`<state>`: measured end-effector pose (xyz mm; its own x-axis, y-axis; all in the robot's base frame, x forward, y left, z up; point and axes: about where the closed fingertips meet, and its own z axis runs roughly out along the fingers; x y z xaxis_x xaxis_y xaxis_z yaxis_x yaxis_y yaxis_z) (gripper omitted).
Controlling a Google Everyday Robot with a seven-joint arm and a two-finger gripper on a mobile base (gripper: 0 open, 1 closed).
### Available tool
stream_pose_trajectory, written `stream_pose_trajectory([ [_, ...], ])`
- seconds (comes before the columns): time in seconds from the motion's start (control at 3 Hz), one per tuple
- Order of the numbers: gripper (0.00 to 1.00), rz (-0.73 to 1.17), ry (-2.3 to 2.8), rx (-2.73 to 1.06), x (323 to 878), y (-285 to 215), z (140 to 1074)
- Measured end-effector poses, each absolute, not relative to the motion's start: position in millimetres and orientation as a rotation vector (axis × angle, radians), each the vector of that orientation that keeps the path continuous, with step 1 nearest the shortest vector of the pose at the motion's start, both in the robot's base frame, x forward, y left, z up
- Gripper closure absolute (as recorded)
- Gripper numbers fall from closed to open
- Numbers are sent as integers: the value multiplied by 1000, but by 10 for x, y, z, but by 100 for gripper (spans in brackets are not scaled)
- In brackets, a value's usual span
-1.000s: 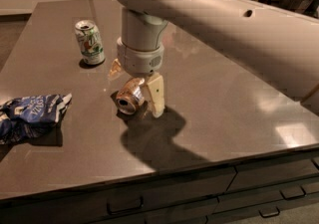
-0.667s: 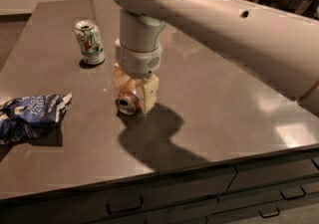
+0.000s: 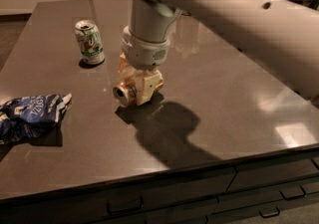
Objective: Place orange can upright
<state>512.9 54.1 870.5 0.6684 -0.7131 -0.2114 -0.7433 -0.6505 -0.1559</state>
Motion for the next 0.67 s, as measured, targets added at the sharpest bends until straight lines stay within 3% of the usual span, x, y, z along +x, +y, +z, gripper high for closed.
stream_pose_trajectory([
  [0.33,100,344,1358,-2405,5244,397,8984],
  [0.67,100,548,1500,-2110,5287,321,9189],
])
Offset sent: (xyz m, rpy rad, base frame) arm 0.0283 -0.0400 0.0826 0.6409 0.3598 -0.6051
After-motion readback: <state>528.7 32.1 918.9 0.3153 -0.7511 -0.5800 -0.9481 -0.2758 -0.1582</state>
